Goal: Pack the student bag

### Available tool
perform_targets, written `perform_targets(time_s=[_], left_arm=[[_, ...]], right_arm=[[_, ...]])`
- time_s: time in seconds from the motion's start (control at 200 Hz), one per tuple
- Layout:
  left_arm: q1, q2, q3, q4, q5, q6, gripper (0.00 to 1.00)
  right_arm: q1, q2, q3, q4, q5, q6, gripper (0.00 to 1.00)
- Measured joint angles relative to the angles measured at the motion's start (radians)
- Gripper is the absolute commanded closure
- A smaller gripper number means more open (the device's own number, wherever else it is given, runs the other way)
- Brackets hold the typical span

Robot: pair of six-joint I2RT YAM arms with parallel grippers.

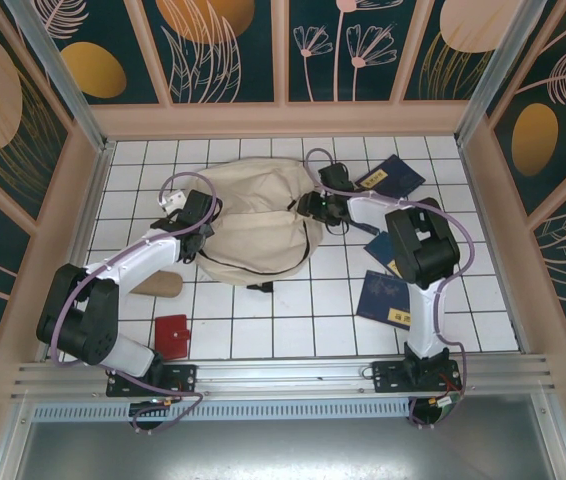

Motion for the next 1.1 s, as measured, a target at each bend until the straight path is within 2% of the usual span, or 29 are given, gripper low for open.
perform_targets(time_s=[0.11,0.355,0.52,0.635,0.831,1.101], left_arm=[[0.0,0.0,0.025,-0.032,-0.032,-0.011,0.19],[0.0,-0.037,0.103,-0.05,-0.017,0.031,0.16],[0.0,-0.066,0.117,-0.03,0.057,0.073,0.15],[0.0,-0.068,0.117,-0.005,0.126,0.103,0.14],[0.0,-0.069,0.117,0.032,0.217,0.144,0.11],[0.0,-0.069,0.117,0.059,0.285,0.171,0.01]], right_arm=[[0.004,0.042,0.056,-0.001,-0.039,0.0,0.46],[0.025,-0.002,0.046,0.011,-0.069,-0.017,0.36],[-0.054,-0.18,-0.025,-0.016,0.025,-0.036,0.35],[-0.139,-0.26,-0.076,-0.05,0.161,-0.054,0.35],[-0.213,-0.28,-0.214,-0.133,0.299,-0.055,0.41],[-0.249,-0.271,-0.245,-0.169,0.337,-0.038,0.5]])
